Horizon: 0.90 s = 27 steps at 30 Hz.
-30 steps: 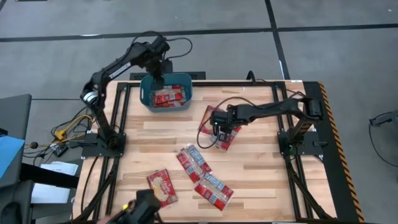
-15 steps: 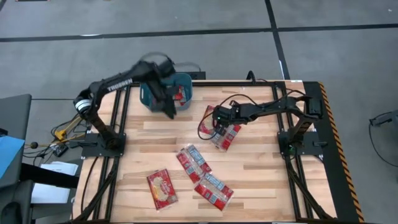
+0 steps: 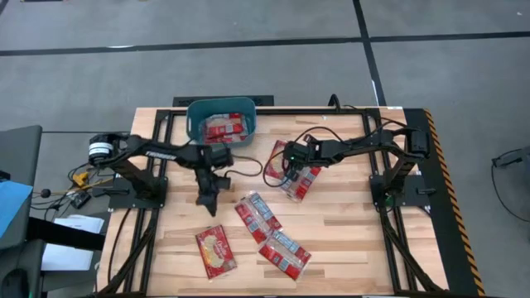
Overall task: Sort popcorn bags into baskets
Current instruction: Put the red popcorn bag into the blue bin
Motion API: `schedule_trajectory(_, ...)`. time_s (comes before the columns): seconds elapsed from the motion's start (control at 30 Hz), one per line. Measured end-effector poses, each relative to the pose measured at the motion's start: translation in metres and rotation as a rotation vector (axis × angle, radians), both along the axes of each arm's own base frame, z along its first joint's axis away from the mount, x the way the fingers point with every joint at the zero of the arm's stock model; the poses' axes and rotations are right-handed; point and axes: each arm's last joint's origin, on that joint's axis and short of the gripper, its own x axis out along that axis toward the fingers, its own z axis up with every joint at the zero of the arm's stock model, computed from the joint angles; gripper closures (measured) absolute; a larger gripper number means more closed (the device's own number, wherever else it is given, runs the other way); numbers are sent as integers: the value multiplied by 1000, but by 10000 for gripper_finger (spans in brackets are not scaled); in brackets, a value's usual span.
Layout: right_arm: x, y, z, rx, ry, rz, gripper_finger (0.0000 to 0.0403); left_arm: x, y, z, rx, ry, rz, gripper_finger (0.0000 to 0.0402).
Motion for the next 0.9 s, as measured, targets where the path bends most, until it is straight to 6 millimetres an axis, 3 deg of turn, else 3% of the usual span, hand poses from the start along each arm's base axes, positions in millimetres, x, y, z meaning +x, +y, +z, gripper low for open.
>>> schedule_trajectory(0.2,6,-7,-3,-12,-50,-9,296,0,-15,-4,150,-33,28,210)
schedule_trajectory(0.5,16,-18,-43,56,-8,-22,296,6,-13,1,311,-83,108,210)
schedule_trajectory(0.73,35,3,-36,103,-85,31,296,16,-18,2,572,-93,291,210)
schedule_trajectory(0.9,47,27,-30,119,-159,91,296,20,-15,4,658,-43,562,210)
